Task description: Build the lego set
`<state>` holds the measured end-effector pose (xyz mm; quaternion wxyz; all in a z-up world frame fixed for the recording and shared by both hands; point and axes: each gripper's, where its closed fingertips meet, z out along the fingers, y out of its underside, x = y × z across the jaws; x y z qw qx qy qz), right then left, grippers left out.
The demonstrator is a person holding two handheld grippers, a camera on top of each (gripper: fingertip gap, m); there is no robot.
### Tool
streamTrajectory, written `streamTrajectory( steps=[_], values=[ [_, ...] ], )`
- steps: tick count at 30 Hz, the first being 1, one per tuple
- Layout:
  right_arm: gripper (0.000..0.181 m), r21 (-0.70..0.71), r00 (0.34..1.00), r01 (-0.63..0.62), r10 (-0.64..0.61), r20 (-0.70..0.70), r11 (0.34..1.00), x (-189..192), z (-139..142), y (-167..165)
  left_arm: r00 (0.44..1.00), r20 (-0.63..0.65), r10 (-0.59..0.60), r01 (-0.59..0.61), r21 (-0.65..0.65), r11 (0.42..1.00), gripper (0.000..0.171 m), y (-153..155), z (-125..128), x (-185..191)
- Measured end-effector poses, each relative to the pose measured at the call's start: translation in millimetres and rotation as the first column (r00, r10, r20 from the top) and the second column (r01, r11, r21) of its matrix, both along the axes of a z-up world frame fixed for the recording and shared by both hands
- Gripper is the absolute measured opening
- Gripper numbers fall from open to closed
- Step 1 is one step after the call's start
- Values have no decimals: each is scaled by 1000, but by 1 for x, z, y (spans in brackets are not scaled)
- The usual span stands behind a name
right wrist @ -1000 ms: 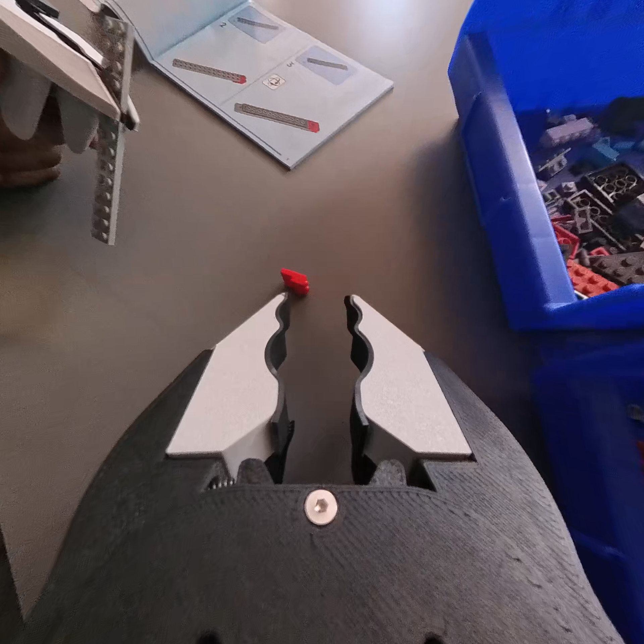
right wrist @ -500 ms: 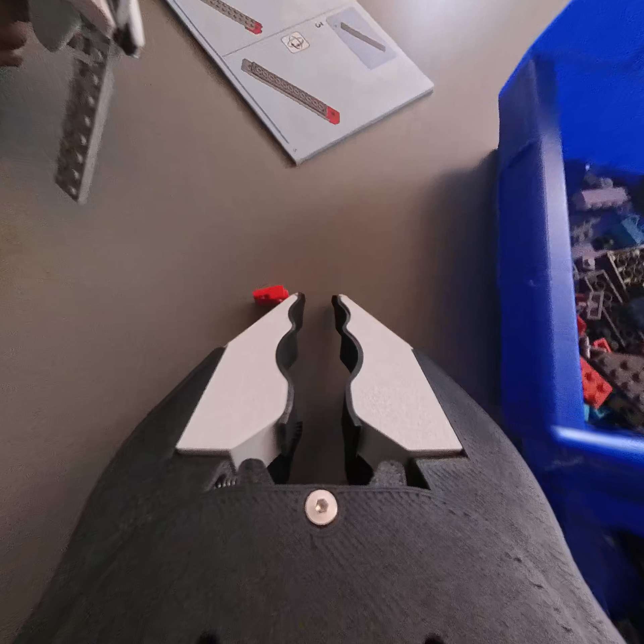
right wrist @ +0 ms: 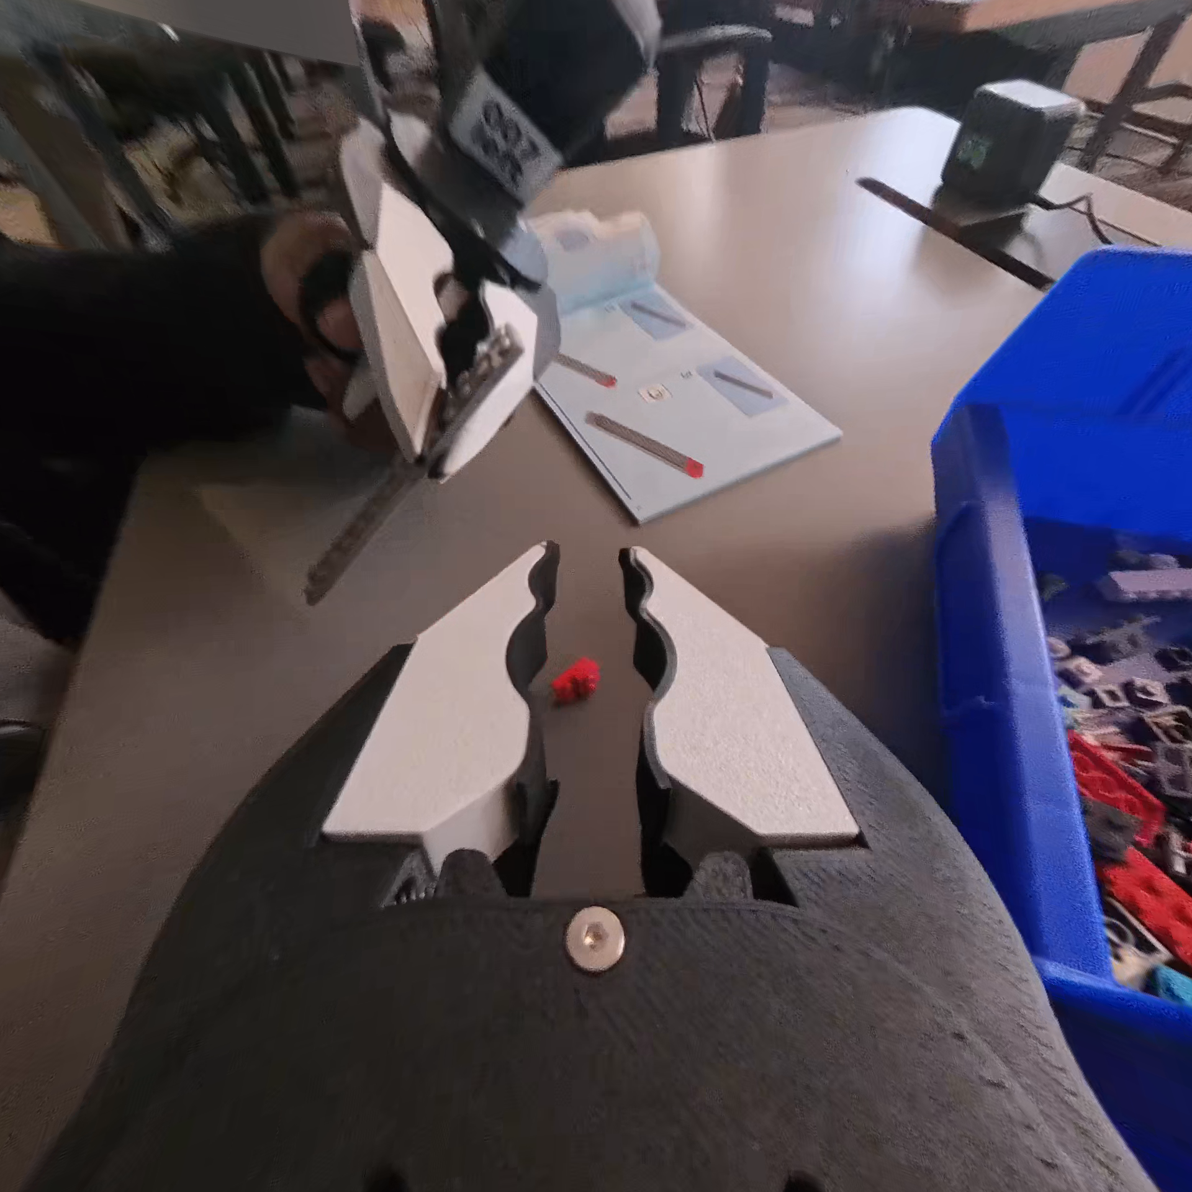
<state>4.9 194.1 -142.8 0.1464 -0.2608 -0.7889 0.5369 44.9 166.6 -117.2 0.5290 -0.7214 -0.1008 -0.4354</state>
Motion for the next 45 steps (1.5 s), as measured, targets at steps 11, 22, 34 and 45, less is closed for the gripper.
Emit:
streamTrajectory(
  steps=[11, 22, 34, 45],
  values=[
    [32, -60, 1000, -16, 17, 21, 998, 1, 4, 3, 995, 94, 40, -43, 31, 999, 4, -4, 2, -13],
    [38, -138, 998, -40, 47, 50, 990, 5, 16, -3, 999, -10, 34, -35, -140, 990, 4, 0, -24, -6],
    [28, -337, 962, -46, 133, 240, 941, 13, 25, -20, 997, -74, -26, 16, -137, 991, 4, 11, -28, 13],
    [8, -497, 953, 65, 93, 287, 865, 0, 37, -9, 996, 20, 82, -81, -11, 997, 5, 14, -9, -8]
  ],
)
